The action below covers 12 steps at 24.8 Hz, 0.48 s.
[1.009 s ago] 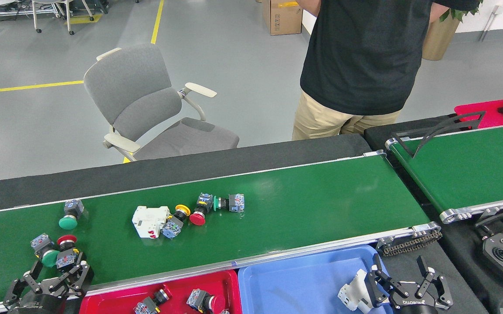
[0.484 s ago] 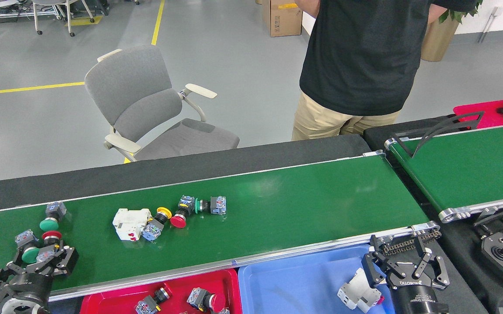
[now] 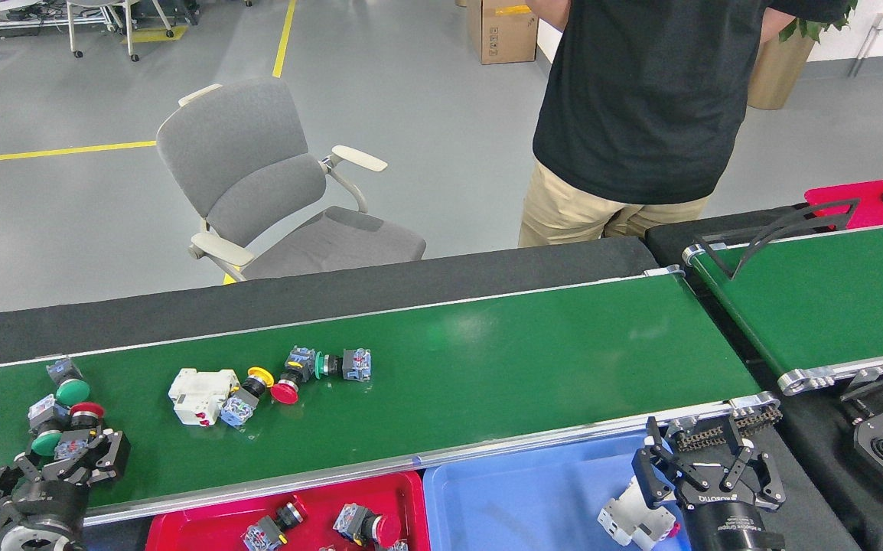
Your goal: Pick switch part from conveyor to tray
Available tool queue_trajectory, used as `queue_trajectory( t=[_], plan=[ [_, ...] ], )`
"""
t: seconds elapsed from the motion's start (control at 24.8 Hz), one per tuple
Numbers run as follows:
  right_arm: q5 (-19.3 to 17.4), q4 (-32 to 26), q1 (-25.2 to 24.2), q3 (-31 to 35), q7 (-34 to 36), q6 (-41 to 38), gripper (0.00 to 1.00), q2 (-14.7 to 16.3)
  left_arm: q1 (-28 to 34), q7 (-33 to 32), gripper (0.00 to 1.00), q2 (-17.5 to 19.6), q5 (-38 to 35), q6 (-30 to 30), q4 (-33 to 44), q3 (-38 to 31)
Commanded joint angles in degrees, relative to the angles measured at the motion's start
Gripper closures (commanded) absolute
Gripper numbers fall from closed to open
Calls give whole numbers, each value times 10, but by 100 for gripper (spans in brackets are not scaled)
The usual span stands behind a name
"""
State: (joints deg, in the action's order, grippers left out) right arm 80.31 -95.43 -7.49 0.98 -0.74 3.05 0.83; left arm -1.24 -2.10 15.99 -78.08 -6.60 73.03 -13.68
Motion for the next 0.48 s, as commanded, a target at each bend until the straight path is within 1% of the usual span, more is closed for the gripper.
queue_trajectory(
  t=[0.0,0.08,0.12,0.2,0.24,0.28,0.32,0.36,0.44],
  plan=[
    [-1,-7,3,0,3,-1,0,1,28,8,74,2,0,-76,59,-2],
    [0,-8,2,0,3,-1,0,0,75,8,73,-4,0,-156,116,-2],
    [0,-8,2,0,3,-1,0,0,106,7,73,-9,-1,-214,147,-5],
    [1,-6,0,-1,4,-1,0,2,166,7,66,-14,-1,-346,197,-7],
    [1,-6,-1,-1,4,-1,0,3,180,7,64,-18,-1,-380,215,-8],
    [0,-7,-1,-2,5,-1,0,2,200,7,51,-35,-1,-384,235,-8],
    [0,-6,-1,-2,5,-1,0,1,212,7,22,-53,-1,-384,248,-6],
    [0,-6,-1,-3,5,-1,0,1,219,6,0,-65,-1,-384,254,-3],
    [0,-6,-4,-5,5,-1,0,1,233,7,0,-90,-1,-384,263,-2]
  ],
)
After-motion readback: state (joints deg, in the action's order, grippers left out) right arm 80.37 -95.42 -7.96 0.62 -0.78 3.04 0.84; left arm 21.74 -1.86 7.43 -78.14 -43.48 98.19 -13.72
